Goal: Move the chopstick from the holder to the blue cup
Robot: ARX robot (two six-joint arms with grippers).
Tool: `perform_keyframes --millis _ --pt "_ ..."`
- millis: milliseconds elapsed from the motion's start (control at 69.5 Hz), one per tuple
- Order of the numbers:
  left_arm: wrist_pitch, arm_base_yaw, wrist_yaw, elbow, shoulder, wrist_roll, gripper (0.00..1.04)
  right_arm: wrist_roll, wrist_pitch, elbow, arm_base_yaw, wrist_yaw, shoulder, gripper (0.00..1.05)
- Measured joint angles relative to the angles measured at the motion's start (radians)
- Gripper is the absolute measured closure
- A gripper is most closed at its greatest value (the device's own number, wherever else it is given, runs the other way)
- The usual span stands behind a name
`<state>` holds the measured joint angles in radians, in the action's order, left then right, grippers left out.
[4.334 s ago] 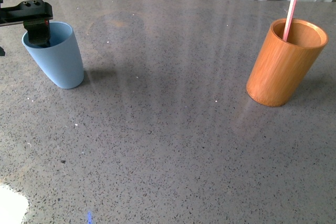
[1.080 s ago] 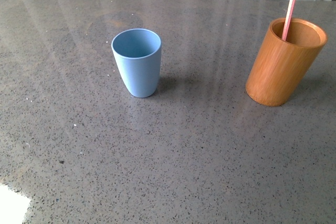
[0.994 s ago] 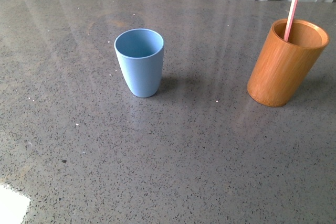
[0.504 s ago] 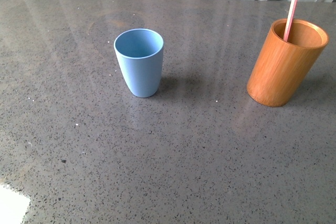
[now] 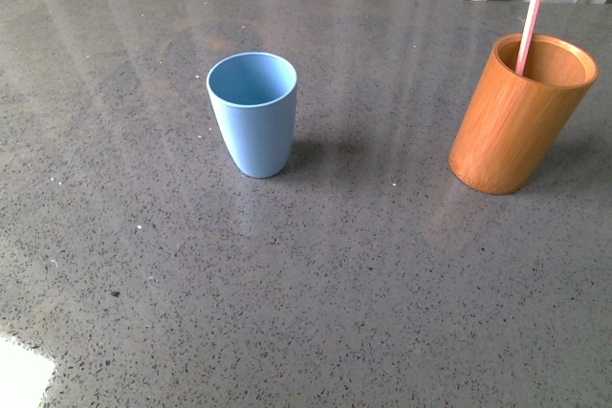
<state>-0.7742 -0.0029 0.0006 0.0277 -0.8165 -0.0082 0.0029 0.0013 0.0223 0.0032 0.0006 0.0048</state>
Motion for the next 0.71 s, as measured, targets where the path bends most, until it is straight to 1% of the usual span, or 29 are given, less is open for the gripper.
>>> perform_keyframes --millis 346,706 --pt "0.235 0.000 0.000 -0.013 0.267 0.000 1.03 0.000 0.000 0.000 0.000 0.000 0.000 0.09" --pt "0.419 0.000 0.000 -0.013 0.462 0.000 1.03 0.000 0.000 0.000 0.000 0.000 0.000 0.09"
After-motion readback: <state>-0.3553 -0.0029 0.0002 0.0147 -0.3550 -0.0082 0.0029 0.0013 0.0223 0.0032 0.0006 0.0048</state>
